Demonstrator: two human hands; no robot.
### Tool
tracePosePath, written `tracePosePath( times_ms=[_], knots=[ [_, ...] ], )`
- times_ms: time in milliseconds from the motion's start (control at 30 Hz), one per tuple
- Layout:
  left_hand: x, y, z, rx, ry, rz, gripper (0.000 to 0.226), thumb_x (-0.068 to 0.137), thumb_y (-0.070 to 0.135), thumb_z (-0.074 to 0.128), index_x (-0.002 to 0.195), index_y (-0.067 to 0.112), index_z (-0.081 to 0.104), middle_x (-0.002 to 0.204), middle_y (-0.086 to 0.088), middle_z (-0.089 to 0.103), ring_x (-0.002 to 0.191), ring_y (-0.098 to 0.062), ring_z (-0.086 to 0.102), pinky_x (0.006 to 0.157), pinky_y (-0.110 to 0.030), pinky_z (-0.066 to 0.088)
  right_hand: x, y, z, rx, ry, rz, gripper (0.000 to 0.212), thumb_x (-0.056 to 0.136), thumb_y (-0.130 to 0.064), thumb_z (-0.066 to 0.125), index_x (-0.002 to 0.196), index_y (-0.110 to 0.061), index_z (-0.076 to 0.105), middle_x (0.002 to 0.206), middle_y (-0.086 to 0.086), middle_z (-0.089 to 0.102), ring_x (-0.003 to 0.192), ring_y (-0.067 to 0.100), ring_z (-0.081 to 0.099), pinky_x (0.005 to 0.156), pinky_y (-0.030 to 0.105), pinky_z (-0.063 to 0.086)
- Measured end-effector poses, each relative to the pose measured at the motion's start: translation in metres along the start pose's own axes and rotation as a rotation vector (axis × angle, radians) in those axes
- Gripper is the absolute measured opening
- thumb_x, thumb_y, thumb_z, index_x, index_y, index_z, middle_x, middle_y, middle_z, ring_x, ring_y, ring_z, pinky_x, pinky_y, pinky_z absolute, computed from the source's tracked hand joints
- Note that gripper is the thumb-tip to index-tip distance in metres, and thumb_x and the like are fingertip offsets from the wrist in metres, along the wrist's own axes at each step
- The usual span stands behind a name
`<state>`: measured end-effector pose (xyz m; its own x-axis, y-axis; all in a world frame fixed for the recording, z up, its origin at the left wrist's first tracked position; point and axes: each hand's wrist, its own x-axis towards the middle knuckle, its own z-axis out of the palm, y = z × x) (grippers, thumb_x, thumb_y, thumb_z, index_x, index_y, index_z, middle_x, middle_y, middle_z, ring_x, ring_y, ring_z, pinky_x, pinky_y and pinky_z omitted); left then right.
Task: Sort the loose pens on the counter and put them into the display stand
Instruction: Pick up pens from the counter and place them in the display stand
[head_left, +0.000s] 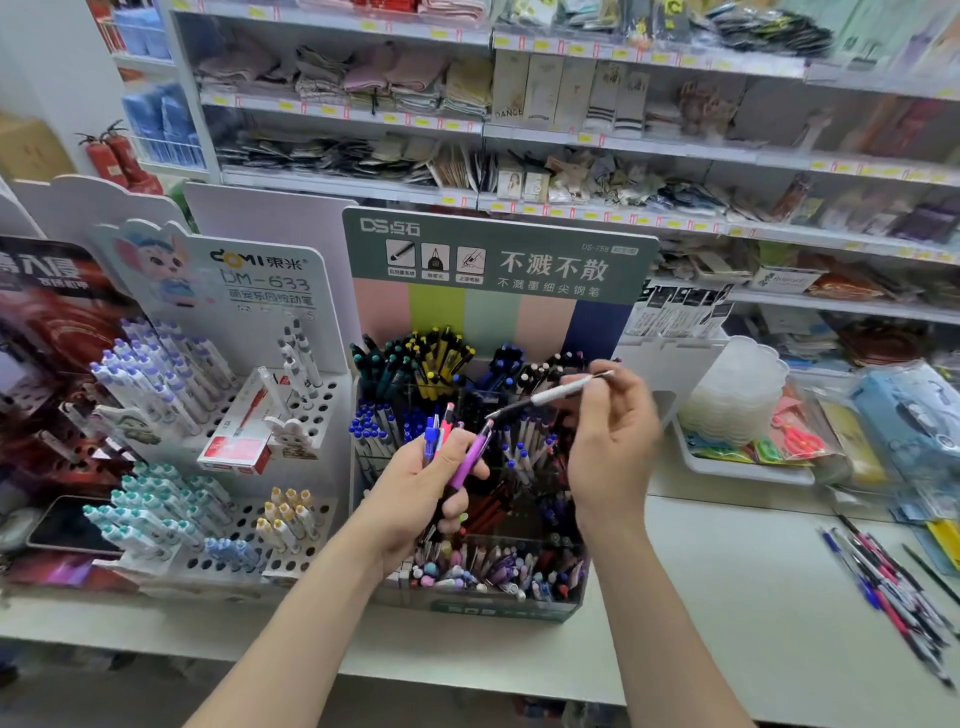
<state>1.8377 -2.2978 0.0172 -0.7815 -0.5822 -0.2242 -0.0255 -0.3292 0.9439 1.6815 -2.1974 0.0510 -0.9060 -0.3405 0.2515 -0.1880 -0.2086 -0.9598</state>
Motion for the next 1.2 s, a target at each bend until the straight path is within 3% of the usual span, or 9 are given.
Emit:
tracePosePath(
  times_ms=[100, 200, 300, 500, 667, 733, 833, 1000, 1200],
  knots=[
    [0.007, 0.000, 0.005, -0.001, 0.043, 0.003, 0.046, 0.104, 0.048, 0.052, 0.123, 0.008, 0.065, 0.104, -0.008, 0.074, 0.055, -0.013, 0.044, 0.047, -0.027, 0.039, 0.013, -0.005, -0.012, -0.315, 0.182, -0.337, 0.016, 0.108, -0.005, 0.052, 0.121, -0.004, 0.062, 0.106, -0.016, 0.066, 0.094, -0.005, 0.067, 0.085, 0.012, 0.050],
    [0.012, 0.005, 0.014, -0.014, 0.050, 0.011, 0.041, 0.110, 0.044, 0.048, 0.127, 0.010, 0.062, 0.116, -0.008, 0.078, 0.056, -0.014, 0.046, 0.049, -0.028, 0.041, 0.032, 0.009, -0.015, -0.519, 0.041, -0.471, 0.017, 0.106, -0.004, 0.056, 0.120, -0.006, 0.064, 0.099, -0.020, 0.063, 0.086, -0.006, 0.063, 0.081, 0.012, 0.050],
    [0.016, 0.007, 0.021, -0.050, 0.077, 0.018, 0.042, 0.110, 0.046, 0.047, 0.127, 0.010, 0.062, 0.120, -0.009, 0.077, 0.059, -0.016, 0.048, 0.051, -0.030, 0.042, 0.049, 0.033, -0.014, -0.797, -0.248, -0.536, 0.018, 0.103, -0.012, 0.062, 0.116, -0.016, 0.072, 0.100, -0.003, 0.072, 0.095, 0.016, 0.063, 0.085, 0.036, 0.053],
    [0.018, 0.006, 0.025, -0.183, 0.102, 0.010, 0.046, 0.112, 0.045, 0.042, 0.129, 0.008, 0.063, 0.122, -0.016, 0.076, 0.061, -0.017, 0.050, 0.052, -0.030, 0.041, 0.049, 0.047, -0.002, -1.249, -0.132, -0.570, 0.021, 0.100, -0.032, 0.064, 0.115, -0.027, 0.078, 0.120, 0.004, 0.065, 0.112, 0.033, 0.050, 0.088, 0.046, 0.037],
    [0.016, 0.005, 0.024, -0.173, 0.091, 0.013, 0.047, 0.112, 0.047, 0.042, 0.130, 0.010, 0.064, 0.121, -0.011, 0.077, 0.061, -0.015, 0.048, 0.052, -0.028, 0.040, 0.017, 0.029, 0.003, -0.851, -0.159, -0.497, 0.022, 0.106, -0.029, 0.058, 0.116, -0.021, 0.076, 0.106, -0.004, 0.070, 0.099, 0.021, 0.058, 0.086, 0.045, 0.048],
    [0.014, 0.005, 0.025, -0.137, 0.071, 0.011, 0.050, 0.110, 0.050, 0.041, 0.125, 0.010, 0.067, 0.099, -0.002, 0.079, 0.057, -0.012, 0.045, 0.049, -0.027, 0.038, 0.000, 0.020, 0.007, -0.582, -0.306, -0.252, 0.017, 0.105, -0.031, 0.062, 0.105, -0.023, 0.077, 0.088, -0.011, 0.074, 0.083, 0.013, 0.066, 0.079, 0.039, 0.054],
    [0.011, 0.005, 0.024, -0.096, 0.026, 0.014, 0.049, 0.107, 0.056, 0.043, 0.094, 0.018, 0.070, 0.065, 0.002, 0.052, 0.053, -0.012, 0.041, 0.047, -0.027, 0.035, -0.019, 0.014, 0.009, -0.376, -0.406, 0.069, 0.008, 0.099, -0.035, 0.072, 0.103, -0.030, 0.078, 0.085, -0.013, 0.077, 0.083, 0.007, 0.072, 0.080, 0.031, 0.057],
    [0.008, 0.003, 0.020, -0.068, 0.014, 0.034, 0.057, 0.106, 0.059, 0.044, 0.114, 0.008, 0.067, 0.093, -0.028, 0.065, 0.053, -0.016, 0.047, 0.044, -0.028, 0.035, -0.029, 0.012, 0.006, -0.127, -0.329, 0.205, 0.012, 0.106, -0.018, 0.063, 0.108, -0.022, 0.074, 0.088, -0.010, 0.078, 0.082, 0.014, 0.079, 0.084, 0.040, 0.063],
    [0.006, 0.002, 0.020, 0.038, -0.046, 0.058, 0.045, 0.110, 0.052, 0.046, 0.089, 0.015, 0.062, 0.076, -0.033, 0.058, 0.050, -0.025, 0.042, 0.042, -0.029, 0.036, -0.029, 0.009, -0.003, -0.137, -0.414, 0.299, 0.016, 0.105, -0.014, 0.063, 0.112, -0.022, 0.075, 0.093, -0.002, 0.080, 0.083, 0.015, 0.078, 0.084, 0.031, 0.061]
  ],
)
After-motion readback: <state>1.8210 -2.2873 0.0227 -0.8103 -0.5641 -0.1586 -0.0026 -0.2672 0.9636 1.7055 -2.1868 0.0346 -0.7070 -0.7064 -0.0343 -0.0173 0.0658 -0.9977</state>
